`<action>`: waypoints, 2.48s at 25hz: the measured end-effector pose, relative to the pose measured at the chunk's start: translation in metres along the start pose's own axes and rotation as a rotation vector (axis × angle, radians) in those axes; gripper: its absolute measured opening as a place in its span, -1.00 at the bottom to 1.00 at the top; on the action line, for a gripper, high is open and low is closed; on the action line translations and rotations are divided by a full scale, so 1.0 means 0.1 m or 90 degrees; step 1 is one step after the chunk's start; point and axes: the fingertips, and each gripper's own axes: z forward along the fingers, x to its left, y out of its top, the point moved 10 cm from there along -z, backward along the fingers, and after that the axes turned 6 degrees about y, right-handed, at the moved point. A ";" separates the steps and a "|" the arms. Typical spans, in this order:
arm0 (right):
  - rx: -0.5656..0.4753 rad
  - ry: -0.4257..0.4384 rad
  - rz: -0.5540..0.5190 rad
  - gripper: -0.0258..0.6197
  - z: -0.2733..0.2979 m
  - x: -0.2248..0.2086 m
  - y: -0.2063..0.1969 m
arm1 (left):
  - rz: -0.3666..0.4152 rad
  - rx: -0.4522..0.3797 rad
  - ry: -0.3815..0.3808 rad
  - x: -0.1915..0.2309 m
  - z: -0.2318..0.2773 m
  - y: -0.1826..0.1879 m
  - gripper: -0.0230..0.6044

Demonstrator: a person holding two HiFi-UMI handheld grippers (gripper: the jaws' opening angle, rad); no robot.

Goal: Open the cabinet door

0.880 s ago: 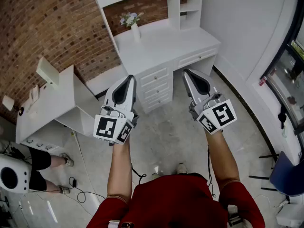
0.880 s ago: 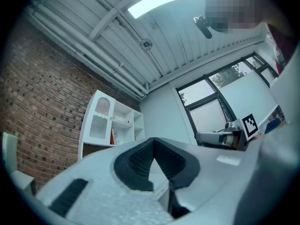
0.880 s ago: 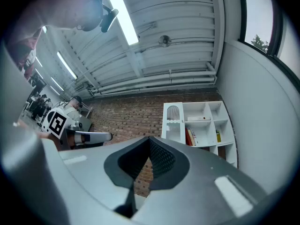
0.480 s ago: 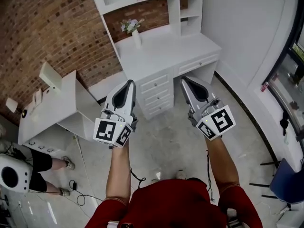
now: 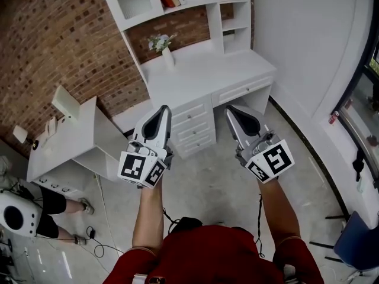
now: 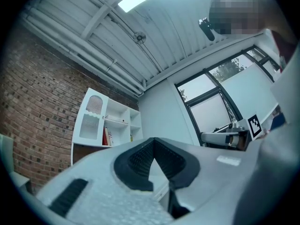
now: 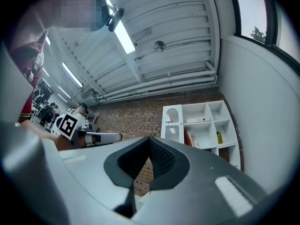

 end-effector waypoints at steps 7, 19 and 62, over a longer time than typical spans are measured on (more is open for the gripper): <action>-0.003 0.002 0.019 -0.89 -0.04 -0.32 -0.16 | 0.012 0.014 0.007 -0.03 0.33 -0.12 -0.93; 0.015 0.025 0.000 -0.89 0.72 -0.96 -0.61 | -0.009 -0.016 0.020 0.70 1.17 -0.61 -0.93; -0.018 0.248 0.079 -0.84 5.79 -4.80 -2.08 | 0.061 -0.007 0.156 3.77 4.74 -1.37 -0.93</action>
